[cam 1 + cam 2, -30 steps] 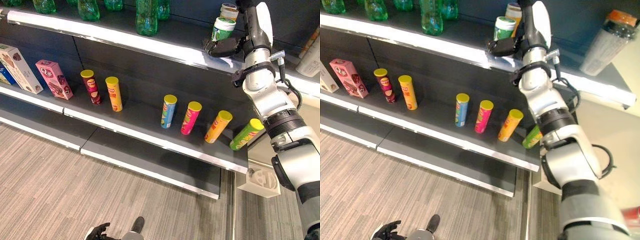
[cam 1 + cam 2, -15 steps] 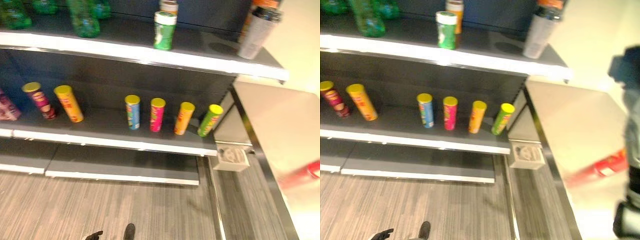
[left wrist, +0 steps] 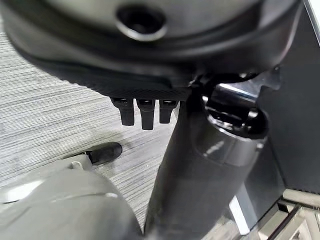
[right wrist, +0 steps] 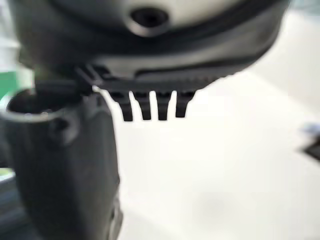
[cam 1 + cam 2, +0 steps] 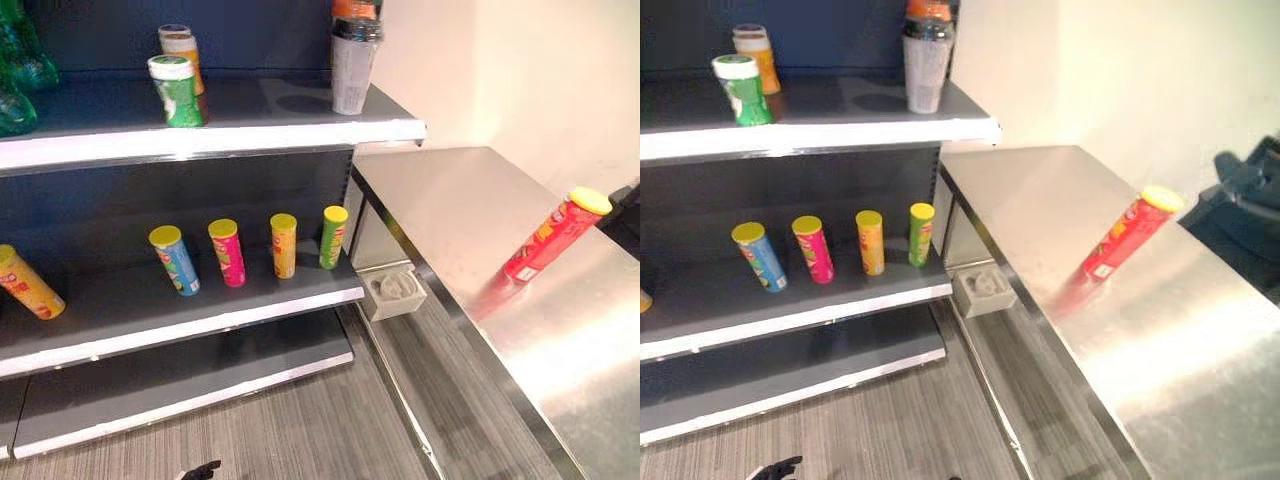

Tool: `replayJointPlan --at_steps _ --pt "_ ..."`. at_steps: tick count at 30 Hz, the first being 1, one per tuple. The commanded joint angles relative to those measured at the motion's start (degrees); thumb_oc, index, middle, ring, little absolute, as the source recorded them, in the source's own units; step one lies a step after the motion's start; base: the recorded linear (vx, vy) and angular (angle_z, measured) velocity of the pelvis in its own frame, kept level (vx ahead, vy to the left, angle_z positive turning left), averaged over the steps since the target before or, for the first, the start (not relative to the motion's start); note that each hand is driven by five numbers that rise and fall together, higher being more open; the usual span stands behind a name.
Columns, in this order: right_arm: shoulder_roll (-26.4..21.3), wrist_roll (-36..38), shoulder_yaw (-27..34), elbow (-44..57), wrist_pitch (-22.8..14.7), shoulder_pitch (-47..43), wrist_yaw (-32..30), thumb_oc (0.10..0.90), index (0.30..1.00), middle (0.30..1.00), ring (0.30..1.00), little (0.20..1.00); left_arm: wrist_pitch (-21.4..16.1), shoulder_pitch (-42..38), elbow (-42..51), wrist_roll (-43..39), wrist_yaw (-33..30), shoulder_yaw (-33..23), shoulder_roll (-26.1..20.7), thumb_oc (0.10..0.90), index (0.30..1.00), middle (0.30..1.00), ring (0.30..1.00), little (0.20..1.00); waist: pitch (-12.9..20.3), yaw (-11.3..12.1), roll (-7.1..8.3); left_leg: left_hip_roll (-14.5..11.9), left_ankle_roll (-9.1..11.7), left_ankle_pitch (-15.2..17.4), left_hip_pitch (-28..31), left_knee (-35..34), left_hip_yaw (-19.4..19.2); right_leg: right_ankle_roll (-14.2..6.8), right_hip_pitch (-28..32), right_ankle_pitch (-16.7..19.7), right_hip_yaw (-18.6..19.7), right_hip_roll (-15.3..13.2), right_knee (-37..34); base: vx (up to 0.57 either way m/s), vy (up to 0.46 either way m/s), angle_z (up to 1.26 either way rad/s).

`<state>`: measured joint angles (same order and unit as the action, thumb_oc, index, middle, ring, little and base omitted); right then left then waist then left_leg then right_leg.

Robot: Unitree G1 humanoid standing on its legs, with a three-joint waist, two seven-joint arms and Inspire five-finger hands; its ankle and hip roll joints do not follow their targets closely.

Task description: Put the goods on the table back onto the shelves and tidy them up.

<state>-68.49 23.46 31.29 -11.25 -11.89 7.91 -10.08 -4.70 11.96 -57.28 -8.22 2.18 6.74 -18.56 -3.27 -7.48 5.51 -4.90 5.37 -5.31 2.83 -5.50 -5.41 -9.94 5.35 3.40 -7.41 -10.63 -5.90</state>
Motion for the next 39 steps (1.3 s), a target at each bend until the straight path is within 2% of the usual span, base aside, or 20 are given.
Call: replayJointPlan --at_steps 1,3,6,7,8,9,10,11,12,13,14,15,22,26,34,39 --pt "-3.8 4.2 4.4 0.1 -3.2 -8.3 -0.2 0.800 0.900 0.900 0.900 0.900 -2.0 -2.1 1.8 1.6 1.2 1.3 -2.8 0.800 0.900 0.900 0.900 0.900 0.0 3.8 1.09 -1.9 0.9 9.7 5.5 0.5 -2.8 -1.5 -1.4 -0.8 -4.8 -0.1 0.9 0.02 -0.112 -0.07" --pt "-3.5 5.1 3.7 -0.6 -3.3 -8.8 0.3 0.800 0.900 0.900 0.900 0.900 -2.0 -2.0 2.4 1.3 1.3 1.4 -3.0 0.800 0.900 0.900 0.900 0.900 0.1 3.6 0.84 -2.6 1.2 9.6 5.9 0.5 -3.3 -1.1 -1.4 -1.2 -4.4 0.5 0.9 0.02 -0.154 -0.11" --pt "-2.5 8.1 -1.4 0.7 -3.5 -11.8 3.0 0.800 0.900 0.900 0.900 0.900 -1.9 -1.0 4.5 -0.7 1.8 0.7 -3.0 0.800 0.900 0.900 0.900 0.900 -0.4 3.0 -0.16 -6.5 3.0 8.4 7.2 2.6 -5.9 1.0 -1.0 -3.1 -2.1 4.5 0.9 0.00 -0.352 -0.43" --pt "-2.4 8.8 -1.6 2.0 -3.9 -12.1 3.6 0.800 0.900 0.900 0.900 0.900 -1.9 -1.5 6.6 -1.6 2.1 0.5 -3.8 0.800 0.900 0.900 0.900 0.900 -2.2 3.1 0.89 -8.2 3.2 7.9 2.5 11.8 -4.1 2.8 -0.5 -3.7 -1.5 5.8 1.1 -0.11 -0.482 -0.51" --pt "-2.3 9.0 -1.9 2.6 -4.3 -12.8 3.3 0.800 0.900 0.900 0.900 0.900 -2.0 -2.2 7.7 -2.3 1.9 0.8 -4.4 0.800 0.900 0.900 0.900 0.900 -4.2 3.8 1.58 -8.1 3.2 6.1 -1.5 19.2 -0.3 4.2 -0.3 -4.0 -0.8 6.7 1.3 -0.14 -0.346 -0.48" --pt "-2.6 8.9 -2.2 2.5 -4.3 -13.3 3.1 0.800 0.900 0.900 0.900 0.900 -2.1 -2.8 8.0 -3.0 1.5 0.9 -4.5 0.800 0.900 0.900 0.900 0.900 -5.1 4.2 1.79 -7.3 2.9 5.9 -3.8 20.5 2.0 4.4 -0.3 -4.2 -0.9 6.7 1.3 -0.07 -0.149 -0.51" --pt "-2.9 8.7 -2.1 2.9 -4.2 -13.5 3.1 0.800 0.900 0.900 0.900 0.900 -2.1 -3.4 8.5 -3.3 1.6 1.2 -4.5 0.800 0.900 0.900 0.900 0.900 -5.7 4.4 2.09 -5.6 2.5 6.6 -6.5 20.2 4.1 4.4 -0.3 -4.3 -1.0 6.4 1.3 -0.03 -0.025 -0.35" --pt "-2.9 8.7 -1.9 2.9 -4.1 -13.4 3.1 0.800 0.900 0.900 0.900 0.900 -2.0 -3.5 8.5 -3.3 1.6 1.2 -4.5 0.800 0.900 0.900 0.900 0.900 -5.7 4.1 2.13 -5.4 2.4 6.7 -6.8 20.5 4.4 4.3 -0.4 -4.4 -1.2 6.3 1.3 0.07 0.050 -0.12" --pt "-2.5 8.5 -1.4 4.3 -4.2 -13.7 3.1 0.800 0.900 0.900 0.900 0.900 -2.0 -4.3 8.8 -3.2 2.0 2.5 -4.3 0.800 0.900 0.900 0.900 0.900 -5.4 4.6 1.94 -1.6 1.8 6.8 -9.7 15.8 7.1 3.8 -0.3 -4.4 -0.7 6.0 1.2 0.11 0.119 -0.09" --pt "-2.4 8.3 -1.4 4.2 -4.7 -14.6 2.1 0.800 0.900 0.900 0.900 0.900 -2.2 -5.0 8.8 -2.8 2.0 3.5 -4.6 0.800 0.900 0.900 0.900 0.900 -5.8 5.1 1.39 0.0 1.6 4.9 -12.3 14.0 7.9 3.7 0.1 -4.4 -0.3 6.1 1.2 0.13 0.161 -0.12" --pt "-2.4 8.0 -2.6 4.1 -4.6 -15.8 2.0 0.800 0.900 0.900 0.900 0.900 -2.2 -4.9 8.5 -2.8 2.0 3.7 -4.5 0.800 0.900 0.900 0.900 0.900 -5.5 5.5 0.63 0.5 1.2 4.7 -11.1 10.8 8.1 3.6 -0.4 -4.8 0.4 6.3 1.9 0.13 0.242 -0.10" --pt "-1.7 7.9 -4.5 5.0 -4.5 -18.0 2.3 0.800 0.900 0.900 0.900 0.900 -2.3 -5.4 7.9 -2.8 1.5 4.2 -4.0 0.800 0.900 0.900 0.900 0.900 -5.1 5.5 -0.16 2.0 0.6 5.0 -10.3 9.2 10.0 3.0 -0.8 -5.7 2.2 6.1 3.1 0.12 0.238 -0.25" --pt "-1.0 8.8 -14.5 4.1 -4.3 -27.8 2.9 0.800 0.900 0.900 0.900 0.900 -2.6 -4.5 5.6 -3.0 1.2 3.7 -3.7 0.800 0.900 0.900 0.900 0.900 -2.9 5.7 -1.08 3.5 -1.7 5.7 -5.9 5.1 7.4 1.2 -1.8 -5.3 6.1 2.7 3.8 0.10 0.181 -0.64" --pt "-0.3 9.7 -17.0 3.6 -4.4 -30.4 3.2 0.800 0.900 0.900 0.900 0.900 -2.6 -3.7 5.0 -3.2 1.1 3.0 -3.5 0.800 0.900 0.900 0.900 0.900 -2.4 6.2 -1.18 4.3 -2.6 6.0 -4.7 4.1 6.6 0.6 -2.3 -5.1 7.4 2.0 4.3 0.05 0.101 -0.49" --pt "0.3 13.0 -21.0 5.0 -4.1 -32.6 6.0 0.800 0.900 0.900 0.900 0.900 -2.6 -3.2 2.6 -1.6 1.4 2.9 -2.8 0.800 0.900 0.900 0.900 0.900 -1.6 6.7 -0.67 5.5 -3.7 6.2 -2.8 1.5 6.0 -0.8 -2.8 -4.0 7.6 0.8 3.5 0.02 0.068 -0.05" --pt "-0.9 10.5 -24.0 3.8 -2.4 -32.4 6.9 0.800 0.900 0.900 0.900 0.900 -2.6 -3.1 2.1 -1.0 1.6 2.7 -3.2 0.800 0.900 0.900 0.900 0.900 -1.5 7.2 -0.12 5.4 -3.7 6.1 -2.7 1.1 6.0 -1.1 -3.2 -3.3 7.5 0.6 2.9 0.00 0.020 0.07"
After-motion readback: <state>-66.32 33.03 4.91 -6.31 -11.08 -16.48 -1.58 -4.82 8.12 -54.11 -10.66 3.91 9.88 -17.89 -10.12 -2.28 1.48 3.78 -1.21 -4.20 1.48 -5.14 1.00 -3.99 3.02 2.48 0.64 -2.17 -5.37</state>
